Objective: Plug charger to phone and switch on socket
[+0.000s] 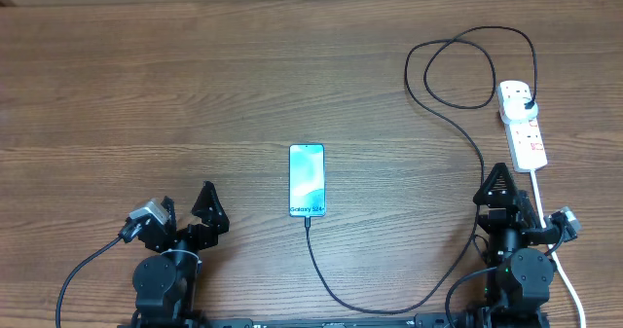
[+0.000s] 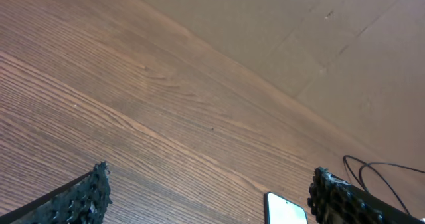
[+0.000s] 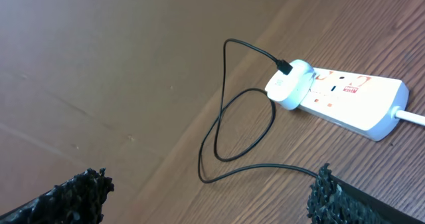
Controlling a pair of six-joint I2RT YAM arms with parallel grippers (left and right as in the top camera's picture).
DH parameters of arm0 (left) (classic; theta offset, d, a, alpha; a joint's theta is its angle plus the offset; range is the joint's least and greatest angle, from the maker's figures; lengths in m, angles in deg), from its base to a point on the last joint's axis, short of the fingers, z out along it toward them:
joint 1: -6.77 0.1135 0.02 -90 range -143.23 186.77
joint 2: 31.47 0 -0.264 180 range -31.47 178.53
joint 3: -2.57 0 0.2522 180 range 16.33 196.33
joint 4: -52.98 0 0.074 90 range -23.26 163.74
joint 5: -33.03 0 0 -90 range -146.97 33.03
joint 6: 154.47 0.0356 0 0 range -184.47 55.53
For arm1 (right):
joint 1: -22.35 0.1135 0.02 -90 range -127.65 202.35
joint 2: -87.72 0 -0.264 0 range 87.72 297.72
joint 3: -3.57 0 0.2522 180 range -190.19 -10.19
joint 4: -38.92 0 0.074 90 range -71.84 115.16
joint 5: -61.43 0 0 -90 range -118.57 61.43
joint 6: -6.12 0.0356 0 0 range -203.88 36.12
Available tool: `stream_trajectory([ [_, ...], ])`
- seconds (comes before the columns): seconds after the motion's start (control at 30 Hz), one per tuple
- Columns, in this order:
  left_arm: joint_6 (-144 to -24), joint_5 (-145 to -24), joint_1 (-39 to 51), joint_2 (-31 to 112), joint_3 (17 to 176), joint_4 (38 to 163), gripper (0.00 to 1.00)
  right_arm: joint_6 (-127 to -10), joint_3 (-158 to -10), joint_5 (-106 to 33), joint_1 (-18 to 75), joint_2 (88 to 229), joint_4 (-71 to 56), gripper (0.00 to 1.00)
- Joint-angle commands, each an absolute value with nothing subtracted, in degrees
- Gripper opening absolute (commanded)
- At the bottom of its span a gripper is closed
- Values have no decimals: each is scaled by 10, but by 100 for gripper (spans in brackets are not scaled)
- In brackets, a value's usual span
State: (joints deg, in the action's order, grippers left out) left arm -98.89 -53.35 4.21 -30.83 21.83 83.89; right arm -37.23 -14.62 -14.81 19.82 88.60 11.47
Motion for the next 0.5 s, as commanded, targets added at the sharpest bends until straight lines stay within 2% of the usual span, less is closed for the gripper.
stream_trajectory([
  [0.0, -988, -538, 46, -310, 216, 837, 100, -379, -144, -145, 200, 879, 120, 100],
  [0.23, -988, -538, 46, -310, 216, 837, 100, -379, -140, -145, 200, 879, 133, 100],
  [0.4, -988, -538, 46, -310, 216, 837, 100, -379, -104, -143, 200, 879, 223, 100],
  [0.47, -988, -538, 46, -310, 216, 837, 100, -379, -106, -144, 201, 878, 220, 100],
])
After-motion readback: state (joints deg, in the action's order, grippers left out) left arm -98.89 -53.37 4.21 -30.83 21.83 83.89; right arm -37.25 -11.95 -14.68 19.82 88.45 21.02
